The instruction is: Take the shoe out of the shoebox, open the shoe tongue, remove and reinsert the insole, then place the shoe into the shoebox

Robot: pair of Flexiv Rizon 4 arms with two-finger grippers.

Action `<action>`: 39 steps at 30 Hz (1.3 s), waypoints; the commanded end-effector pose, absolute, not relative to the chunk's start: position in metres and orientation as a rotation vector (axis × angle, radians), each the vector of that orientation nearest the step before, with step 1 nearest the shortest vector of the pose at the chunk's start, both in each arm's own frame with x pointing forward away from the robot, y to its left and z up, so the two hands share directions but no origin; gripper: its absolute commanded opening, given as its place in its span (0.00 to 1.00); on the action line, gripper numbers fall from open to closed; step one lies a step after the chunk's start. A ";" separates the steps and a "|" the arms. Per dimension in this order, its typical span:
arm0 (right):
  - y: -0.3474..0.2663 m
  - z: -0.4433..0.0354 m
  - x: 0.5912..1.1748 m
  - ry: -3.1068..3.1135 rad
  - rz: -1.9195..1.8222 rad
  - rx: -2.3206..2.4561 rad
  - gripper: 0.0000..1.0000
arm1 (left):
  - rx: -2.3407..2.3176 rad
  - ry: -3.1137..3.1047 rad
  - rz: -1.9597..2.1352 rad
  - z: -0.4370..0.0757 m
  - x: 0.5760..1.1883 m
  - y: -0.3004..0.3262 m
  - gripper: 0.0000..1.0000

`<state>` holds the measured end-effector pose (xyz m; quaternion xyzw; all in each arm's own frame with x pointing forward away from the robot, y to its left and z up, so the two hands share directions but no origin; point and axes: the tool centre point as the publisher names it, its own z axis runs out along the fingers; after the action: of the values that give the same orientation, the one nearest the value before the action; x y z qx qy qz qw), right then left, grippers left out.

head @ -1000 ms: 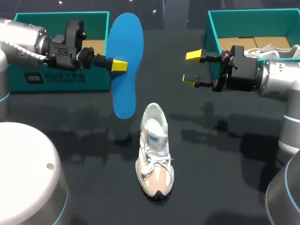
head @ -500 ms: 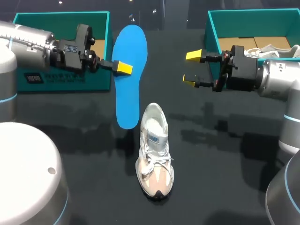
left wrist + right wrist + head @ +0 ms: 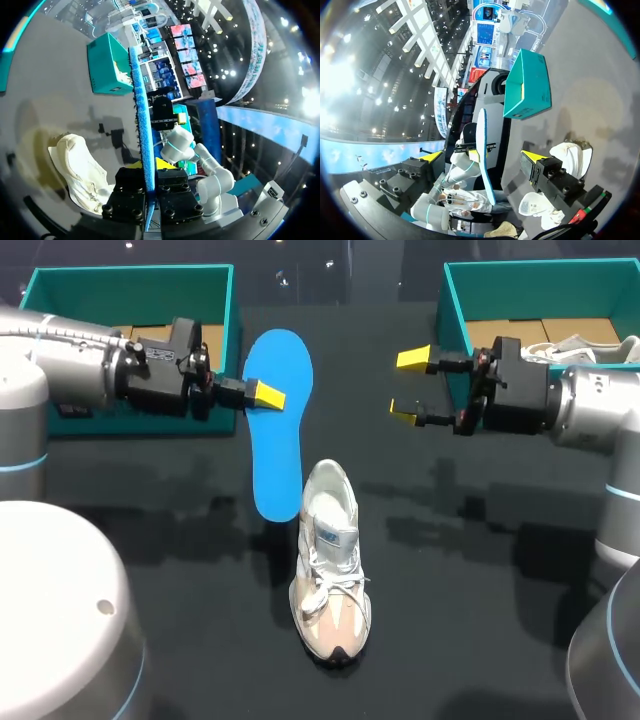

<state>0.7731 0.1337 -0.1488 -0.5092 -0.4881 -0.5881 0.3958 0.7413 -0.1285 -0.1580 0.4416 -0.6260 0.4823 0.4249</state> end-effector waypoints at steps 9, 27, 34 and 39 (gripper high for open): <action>0.128 -0.126 0.770 -1.435 -1.377 -1.360 1.00 | 1.175 -1.481 1.178 -0.174 0.746 -0.130 0.00; 0.136 -0.086 0.763 -1.816 -1.005 -1.676 1.00 | 1.167 -1.379 1.112 -0.181 0.754 -0.151 0.00; 0.145 -0.070 0.757 -1.939 -0.839 -1.866 1.00 | 1.167 -1.379 1.112 -0.181 0.754 -0.151 0.00; 0.158 -0.059 0.756 -2.039 -0.597 -2.020 1.00 | 1.167 -1.379 1.112 -0.181 0.754 -0.151 0.00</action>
<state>0.7537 0.1523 -0.0672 -0.6192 -0.6541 -0.3590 0.2446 0.7537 -0.1506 -0.1804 0.4798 -0.5666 0.4583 0.4885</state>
